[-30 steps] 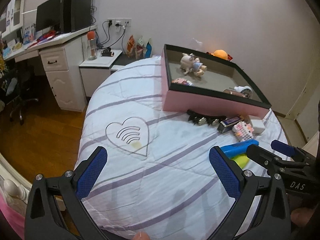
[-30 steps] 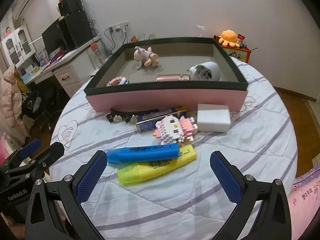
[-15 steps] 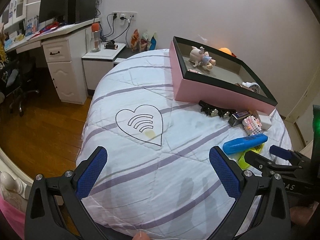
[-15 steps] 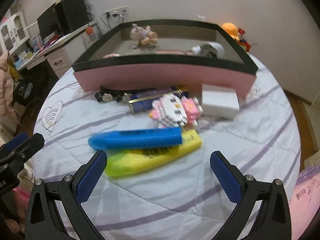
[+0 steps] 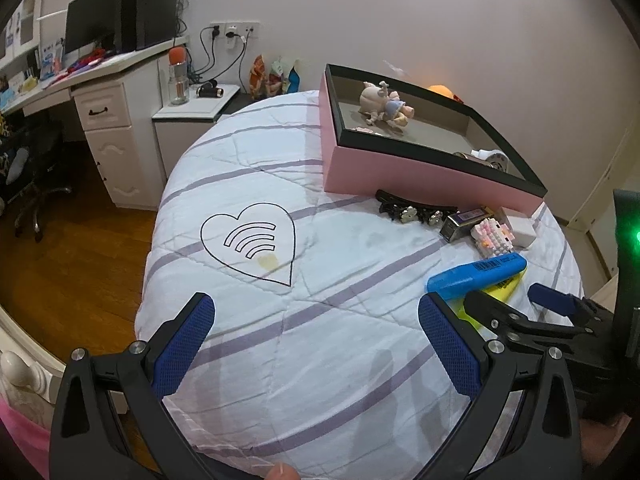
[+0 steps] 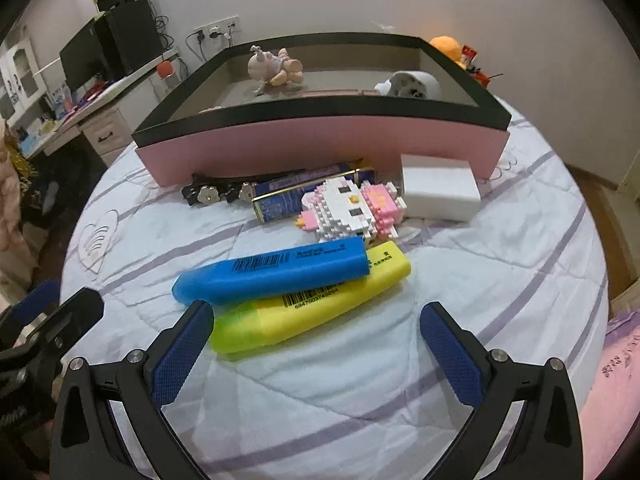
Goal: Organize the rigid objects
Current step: 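Reach the right gripper to the yellow highlighter and close on it, then lift the yellow highlighter with the right gripper and carry it over the box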
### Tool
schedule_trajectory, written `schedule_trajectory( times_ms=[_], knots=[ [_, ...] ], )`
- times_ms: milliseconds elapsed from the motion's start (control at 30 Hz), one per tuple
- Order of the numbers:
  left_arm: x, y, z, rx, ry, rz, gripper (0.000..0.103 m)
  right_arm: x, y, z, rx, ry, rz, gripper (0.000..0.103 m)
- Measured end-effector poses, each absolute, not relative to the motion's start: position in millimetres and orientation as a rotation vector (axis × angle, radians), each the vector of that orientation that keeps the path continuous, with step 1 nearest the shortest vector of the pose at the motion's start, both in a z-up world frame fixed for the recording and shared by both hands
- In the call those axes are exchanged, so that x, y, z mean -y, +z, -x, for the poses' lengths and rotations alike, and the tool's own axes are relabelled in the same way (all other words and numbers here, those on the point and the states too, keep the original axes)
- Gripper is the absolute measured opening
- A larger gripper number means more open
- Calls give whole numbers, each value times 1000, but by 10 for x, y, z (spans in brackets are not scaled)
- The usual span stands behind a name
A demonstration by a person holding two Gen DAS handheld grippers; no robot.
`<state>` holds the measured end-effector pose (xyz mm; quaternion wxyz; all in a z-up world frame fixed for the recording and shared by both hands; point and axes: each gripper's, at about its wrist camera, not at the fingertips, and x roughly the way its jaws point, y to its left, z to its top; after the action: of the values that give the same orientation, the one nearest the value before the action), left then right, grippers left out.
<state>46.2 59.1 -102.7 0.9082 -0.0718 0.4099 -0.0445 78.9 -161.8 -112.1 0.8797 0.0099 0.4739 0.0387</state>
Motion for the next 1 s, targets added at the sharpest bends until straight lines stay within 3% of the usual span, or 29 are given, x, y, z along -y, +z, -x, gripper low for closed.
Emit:
schedule_trajectory(
  times_ms=[433,533,867,1000],
  knots=[
    [-538,-1003,-458,-842,-100,133,103,1793,-1158,-756,-996,-16,-24,101],
    [-511,-1005,-469,-846,-101,129,103,1836,-1143,-743,-981,-25,-34,90],
    [-379,-966,-457,-841,-122,104,103,2022,-1079,-651,-955,-31,-41,37],
    [-341,-944,-443,-838,-127,98,103,2111,-1070,-623,-956,-12,-61,28]
  ],
)
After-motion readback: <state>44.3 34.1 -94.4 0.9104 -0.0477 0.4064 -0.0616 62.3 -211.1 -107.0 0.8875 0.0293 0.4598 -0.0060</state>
